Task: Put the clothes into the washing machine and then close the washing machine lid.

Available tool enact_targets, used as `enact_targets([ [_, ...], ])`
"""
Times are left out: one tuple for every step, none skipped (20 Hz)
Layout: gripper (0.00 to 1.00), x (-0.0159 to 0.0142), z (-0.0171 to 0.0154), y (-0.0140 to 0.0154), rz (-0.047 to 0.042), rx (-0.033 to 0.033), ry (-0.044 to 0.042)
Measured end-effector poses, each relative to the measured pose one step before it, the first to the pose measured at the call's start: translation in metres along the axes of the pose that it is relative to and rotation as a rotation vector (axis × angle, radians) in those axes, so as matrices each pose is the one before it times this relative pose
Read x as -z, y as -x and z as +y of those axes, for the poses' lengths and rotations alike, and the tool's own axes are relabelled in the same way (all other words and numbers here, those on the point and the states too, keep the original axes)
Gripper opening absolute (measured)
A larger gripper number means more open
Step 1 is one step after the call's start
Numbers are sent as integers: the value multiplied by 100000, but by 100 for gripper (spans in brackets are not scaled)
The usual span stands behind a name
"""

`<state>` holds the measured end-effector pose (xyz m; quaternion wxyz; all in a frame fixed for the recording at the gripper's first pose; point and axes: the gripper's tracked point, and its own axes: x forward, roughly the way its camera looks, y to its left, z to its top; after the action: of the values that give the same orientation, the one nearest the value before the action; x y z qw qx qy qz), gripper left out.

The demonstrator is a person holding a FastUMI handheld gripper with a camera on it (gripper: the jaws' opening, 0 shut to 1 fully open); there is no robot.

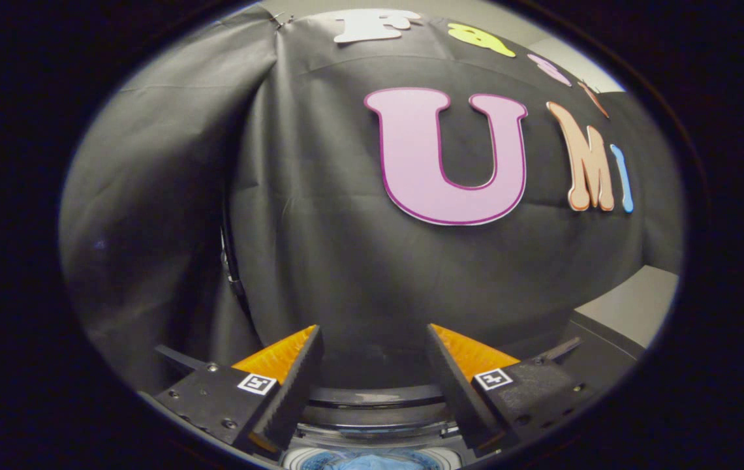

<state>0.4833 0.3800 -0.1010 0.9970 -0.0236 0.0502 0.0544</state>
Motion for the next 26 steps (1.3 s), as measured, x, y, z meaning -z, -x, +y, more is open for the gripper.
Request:
enact_targets([
  [95, 105, -20, 493, -1146, -29, 70],
  [95, 29, 120, 317, -1125, -122, 13],
  [95, 23, 54, 439, -609, 45, -100],
  [95, 214, -24, 506, -486, -17, 288],
  [95, -67, -116, 419, -418, 49, -154],
  [95, 87, -3, 229, -368, 102, 52],
  [95, 134, 136, 296, -219, 19, 328],
  [95, 89, -39, 267, 91, 81, -338],
  [95, -101, -152, 199, -137, 24, 74],
  [95, 133, -62, 116, 634, 157, -81],
  [95, -155, -123, 157, -1142, 126, 119],
  [95, 184, 140, 387, -577, -6, -44],
  [96, 132, -23, 345, -852, -87, 4],
  [96, 269, 55, 311, 82, -78, -79],
  [96, 180, 24, 149, -70, -376, 11],
  [96, 99, 7, 32, -285, -587, -3],
  [96, -30, -57, 192, -802, -999, 77],
  [96, 125, -144, 125, -330, -886, -296],
  [96, -41, -71, 122, -389, -592, -198],
  [97, 112, 3, 179, 51, -586, 171],
  [97, 238, 89, 139, -287, -211, 242],
  [97, 27, 16, 214, -80, -48, -23],
  [97, 20, 132, 150, -329, -67, -139],
  [97, 34, -110, -220, 699, -53, -83],
  [97, 72, -29, 170, 751, 328, -318],
  [97, 16, -55, 30, 153, 486, 14],
])
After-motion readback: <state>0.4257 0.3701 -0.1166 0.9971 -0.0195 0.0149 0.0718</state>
